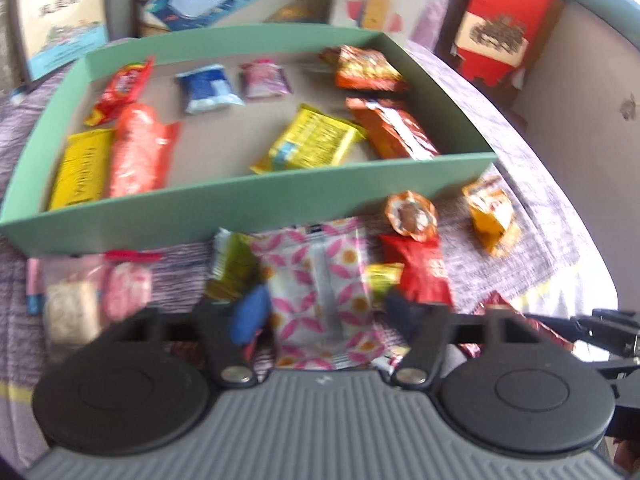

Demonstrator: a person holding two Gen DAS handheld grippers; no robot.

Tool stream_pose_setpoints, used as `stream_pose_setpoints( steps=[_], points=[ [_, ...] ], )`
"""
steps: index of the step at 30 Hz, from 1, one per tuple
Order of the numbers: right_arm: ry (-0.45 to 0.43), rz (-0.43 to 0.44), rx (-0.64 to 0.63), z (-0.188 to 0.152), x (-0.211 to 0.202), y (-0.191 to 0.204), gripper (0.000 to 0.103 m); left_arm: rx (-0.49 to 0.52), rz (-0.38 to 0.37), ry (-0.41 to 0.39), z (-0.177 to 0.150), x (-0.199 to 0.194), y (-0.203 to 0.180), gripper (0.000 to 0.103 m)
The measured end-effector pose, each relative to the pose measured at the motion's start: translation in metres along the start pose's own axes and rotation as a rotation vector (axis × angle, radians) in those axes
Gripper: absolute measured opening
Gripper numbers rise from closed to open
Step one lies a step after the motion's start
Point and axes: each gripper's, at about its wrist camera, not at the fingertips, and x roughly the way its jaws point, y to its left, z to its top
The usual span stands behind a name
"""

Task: Organize snacks
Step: 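Grasp the pink-patterned white packet with the left tool while the right tool grasps the red foil candy, then carry both snacks into the green box and open both tools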

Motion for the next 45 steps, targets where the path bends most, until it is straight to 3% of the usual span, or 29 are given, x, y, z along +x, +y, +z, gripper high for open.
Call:
stream_pose_setpoints(
  steps=[6,10,14,15,17,19,27,36,45],
  points=[
    [0.018,0.019,-0.021,0.0,-0.002,0.0,0.05,0.026,0.007,-0.003,-0.006,-0.005,0.004,0.051],
    [0.046,0.029,-0.07,-0.001,-0.002,0.008,0.065,0.003,0.014,0.011,-0.011,-0.006,0.015,0.052],
    [0.046,-0.014,-0.152,-0.006,0.001,0.024,0.069,0.007,0.031,0.016,-0.012,-0.005,0.016,0.056],
    [0.044,-0.03,-0.174,-0.007,0.002,0.029,0.067,0.011,0.035,0.016,-0.011,-0.004,0.015,0.056],
    [0.03,-0.077,-0.229,-0.011,0.004,0.038,0.048,0.022,0.043,0.014,-0.012,-0.002,0.013,0.056],
    [0.027,-0.081,-0.237,-0.01,0.003,0.038,0.042,0.032,0.053,0.007,-0.013,-0.002,0.012,0.05],
    [0.015,-0.039,-0.122,0.006,-0.015,0.019,0.04,-0.015,0.008,-0.016,-0.014,-0.025,0.025,0.05],
    [-0.049,0.017,-0.048,0.049,-0.036,0.006,0.041,-0.075,-0.026,-0.091,-0.002,-0.063,0.044,0.05],
    [-0.13,0.065,-0.037,0.136,-0.026,0.012,0.041,-0.095,0.031,-0.194,0.058,-0.077,0.07,0.05]
  ],
)
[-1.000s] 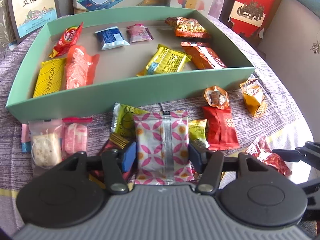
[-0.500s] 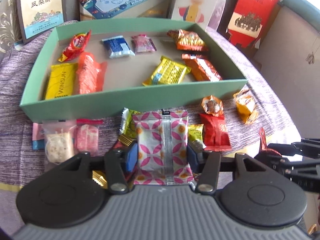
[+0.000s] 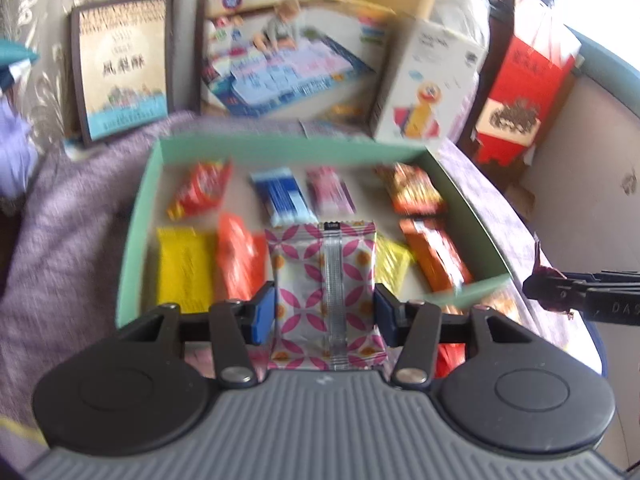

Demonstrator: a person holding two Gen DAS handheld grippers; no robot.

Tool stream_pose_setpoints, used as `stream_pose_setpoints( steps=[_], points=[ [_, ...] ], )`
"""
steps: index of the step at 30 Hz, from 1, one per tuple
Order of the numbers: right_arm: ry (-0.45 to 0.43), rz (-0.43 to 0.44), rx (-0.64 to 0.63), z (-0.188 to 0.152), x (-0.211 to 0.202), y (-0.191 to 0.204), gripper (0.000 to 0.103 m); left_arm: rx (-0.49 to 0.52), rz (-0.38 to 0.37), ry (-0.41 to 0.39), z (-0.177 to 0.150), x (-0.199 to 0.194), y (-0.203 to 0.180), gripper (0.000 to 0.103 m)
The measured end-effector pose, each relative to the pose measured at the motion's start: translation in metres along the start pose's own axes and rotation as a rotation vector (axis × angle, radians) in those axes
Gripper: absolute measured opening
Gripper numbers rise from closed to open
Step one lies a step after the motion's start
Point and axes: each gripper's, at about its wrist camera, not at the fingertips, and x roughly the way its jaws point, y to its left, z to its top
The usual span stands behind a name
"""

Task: Organize snacks
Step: 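Carry both snacks into the green box and open both tools, then withdraw both open tools from the box toward the snack pile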

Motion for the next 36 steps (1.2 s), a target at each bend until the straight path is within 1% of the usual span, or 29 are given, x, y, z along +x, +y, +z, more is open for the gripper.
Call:
stream_pose_setpoints(
  steps=[3,7,13,18,20,21,22,23,24,26,28,31,36],
  points=[
    [-0.004,0.024,0.009,0.027,0.017,0.004,0.041,-0.027,0.004,-0.003,0.023,0.014,0.006,0.05],
    [0.015,0.04,0.001,0.055,0.052,0.013,0.041,-0.018,0.024,0.014,0.042,0.038,0.007,0.05],
    [0.052,0.05,-0.021,0.083,0.108,0.028,0.041,-0.015,0.033,0.057,0.05,0.075,0.007,0.05],
    [0.072,0.044,-0.013,0.099,0.149,0.029,0.041,-0.012,0.042,0.097,0.053,0.102,0.008,0.05],
    [0.07,0.04,-0.015,0.104,0.162,0.03,0.045,-0.021,0.037,0.114,0.052,0.108,0.009,0.051],
    [0.073,0.035,-0.012,0.104,0.165,0.029,0.057,-0.02,0.041,0.12,0.051,0.111,0.008,0.057],
    [0.077,0.03,-0.01,0.105,0.17,0.029,0.074,-0.014,0.053,0.123,0.049,0.113,0.007,0.065],
    [0.073,0.029,-0.011,0.105,0.172,0.029,0.081,-0.009,0.065,0.126,0.047,0.114,0.006,0.087],
    [0.068,0.032,-0.015,0.105,0.172,0.029,0.085,-0.008,0.074,0.118,0.046,0.115,0.005,0.1],
    [0.065,0.036,-0.021,0.104,0.171,0.03,0.086,-0.014,0.083,0.103,0.044,0.114,0.006,0.101],
    [0.063,0.038,-0.013,0.102,0.168,0.029,0.096,-0.037,0.074,0.113,0.044,0.116,0.008,0.102],
    [0.061,0.032,-0.005,0.097,0.159,0.027,0.103,-0.063,0.068,0.119,0.044,0.115,0.01,0.103],
    [0.066,0.043,0.016,0.089,0.139,0.025,0.103,-0.068,0.058,0.112,0.04,0.103,0.007,0.103]
  ],
)
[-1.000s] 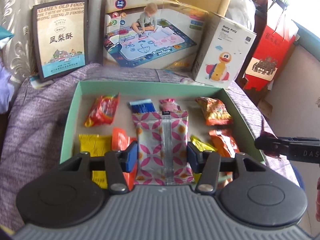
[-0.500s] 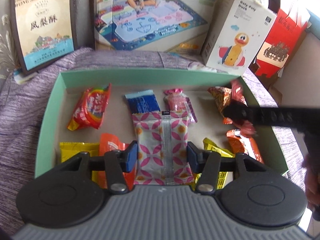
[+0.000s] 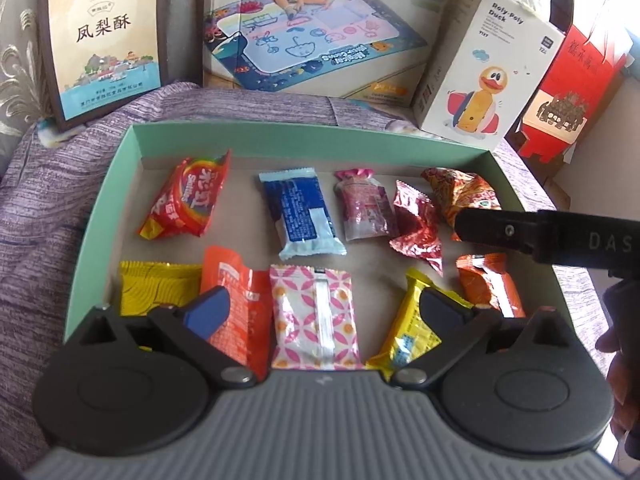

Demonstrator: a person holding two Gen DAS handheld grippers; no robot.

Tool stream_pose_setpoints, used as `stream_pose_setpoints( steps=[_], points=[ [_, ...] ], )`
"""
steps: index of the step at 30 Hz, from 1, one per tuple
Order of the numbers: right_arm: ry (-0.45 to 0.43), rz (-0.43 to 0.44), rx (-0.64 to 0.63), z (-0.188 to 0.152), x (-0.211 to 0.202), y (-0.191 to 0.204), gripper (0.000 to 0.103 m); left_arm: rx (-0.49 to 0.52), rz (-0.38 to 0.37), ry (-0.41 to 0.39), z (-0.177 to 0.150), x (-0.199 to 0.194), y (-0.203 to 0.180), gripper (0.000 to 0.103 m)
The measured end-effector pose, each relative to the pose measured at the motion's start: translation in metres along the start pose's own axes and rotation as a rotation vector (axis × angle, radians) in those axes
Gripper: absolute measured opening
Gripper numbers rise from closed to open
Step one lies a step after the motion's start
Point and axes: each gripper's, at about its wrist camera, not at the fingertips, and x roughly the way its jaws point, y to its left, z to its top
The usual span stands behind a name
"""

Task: Organize snacks
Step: 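Withdraw both open tools from the box toward the snack pile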

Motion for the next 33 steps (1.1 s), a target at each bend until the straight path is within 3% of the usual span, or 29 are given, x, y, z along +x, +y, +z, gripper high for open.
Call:
stream_pose_setpoints(
  steps=[21,33],
  points=[
    [-0.002,0.02,0.021,-0.069,-0.101,0.002,0.103,0.04,-0.023,-0.053,-0.056,-0.076,-0.012,0.103],
    [0.067,0.007,0.11,-0.126,-0.113,-0.022,0.103,0.006,0.018,0.008,-0.105,-0.08,0.018,0.103]
  ],
)
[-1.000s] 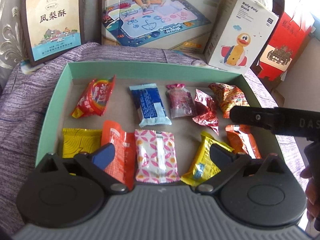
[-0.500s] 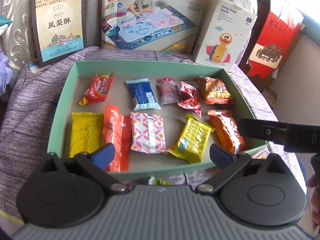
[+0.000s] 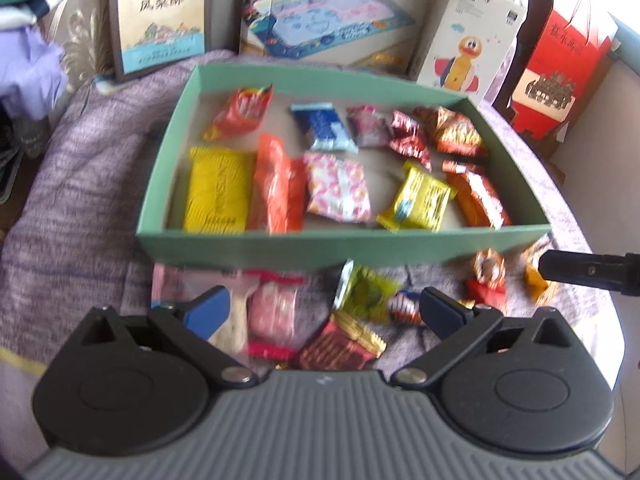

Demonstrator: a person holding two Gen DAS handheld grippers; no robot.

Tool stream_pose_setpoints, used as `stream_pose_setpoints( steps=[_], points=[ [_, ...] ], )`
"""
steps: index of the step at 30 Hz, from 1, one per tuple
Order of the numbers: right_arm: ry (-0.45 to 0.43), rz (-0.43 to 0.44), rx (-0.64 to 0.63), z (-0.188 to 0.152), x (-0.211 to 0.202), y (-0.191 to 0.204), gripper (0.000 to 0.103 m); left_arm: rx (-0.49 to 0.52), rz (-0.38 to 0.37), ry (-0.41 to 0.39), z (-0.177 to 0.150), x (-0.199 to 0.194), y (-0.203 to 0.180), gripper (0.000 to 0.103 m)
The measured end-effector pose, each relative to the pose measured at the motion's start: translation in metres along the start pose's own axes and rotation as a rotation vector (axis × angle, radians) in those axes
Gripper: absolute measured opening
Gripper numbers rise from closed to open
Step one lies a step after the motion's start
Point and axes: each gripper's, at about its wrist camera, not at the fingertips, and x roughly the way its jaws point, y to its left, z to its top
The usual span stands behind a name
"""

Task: Organize snacks
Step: 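Withdraw both open tools from the box toward the snack pile, then grasp the brown chocolate packet with the left tool while the right tool grasps the red candy pack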

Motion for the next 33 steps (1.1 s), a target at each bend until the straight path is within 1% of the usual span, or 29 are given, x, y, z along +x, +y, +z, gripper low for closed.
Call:
stream_pose_setpoints(
  steps=[5,7,9,10,12,14,16,17,18,19,22,26,30,31,32,33],
  points=[
    [0.029,-0.024,0.047,-0.027,0.003,-0.013,0.103,0.045,0.012,0.018,-0.019,0.007,-0.002,0.103],
    [0.037,-0.043,0.057,-0.034,0.004,-0.017,0.103,0.062,0.019,0.02,-0.025,0.01,-0.002,0.098],
    [0.04,-0.06,0.059,-0.039,0.005,-0.019,0.103,0.072,0.017,0.028,-0.026,0.014,-0.002,0.084],
    [0.038,-0.07,0.057,-0.041,0.006,-0.019,0.103,0.075,0.017,0.029,-0.027,0.016,-0.001,0.081],
    [0.028,-0.082,0.049,-0.042,0.008,-0.019,0.103,0.087,0.012,0.026,-0.026,0.018,-0.002,0.067],
    [0.011,-0.092,0.032,-0.04,0.01,-0.014,0.097,0.1,-0.004,0.033,-0.025,0.021,-0.004,0.063],
    [0.008,-0.111,0.007,-0.036,0.018,-0.006,0.076,0.124,-0.019,0.041,-0.026,0.024,-0.008,0.063],
    [0.011,-0.114,-0.003,-0.034,0.023,-0.002,0.071,0.135,-0.023,0.052,-0.027,0.027,-0.01,0.064],
    [0.019,-0.112,-0.007,-0.029,0.031,0.0,0.062,0.146,-0.027,0.062,-0.029,0.029,-0.012,0.064],
    [0.028,-0.11,-0.009,-0.028,0.036,0.003,0.057,0.158,-0.033,0.069,-0.031,0.03,-0.014,0.064],
    [0.045,-0.116,-0.024,-0.027,0.05,0.01,0.055,0.182,-0.03,0.078,-0.037,0.032,-0.015,0.064],
    [0.06,-0.12,-0.053,-0.027,0.063,0.021,0.053,0.169,-0.033,0.078,-0.037,0.032,-0.009,0.065],
    [0.045,-0.149,-0.134,-0.031,0.071,0.034,0.053,0.179,-0.036,0.079,-0.036,0.034,-0.01,0.064],
    [0.039,-0.164,-0.162,-0.033,0.072,0.036,0.047,0.189,-0.032,0.077,-0.036,0.034,-0.011,0.063],
    [0.033,-0.178,-0.19,-0.035,0.072,0.038,0.044,0.198,-0.02,0.072,-0.036,0.034,-0.014,0.055],
    [0.029,-0.182,-0.205,-0.037,0.071,0.038,0.038,0.208,-0.009,0.065,-0.036,0.033,-0.016,0.044]
  ],
)
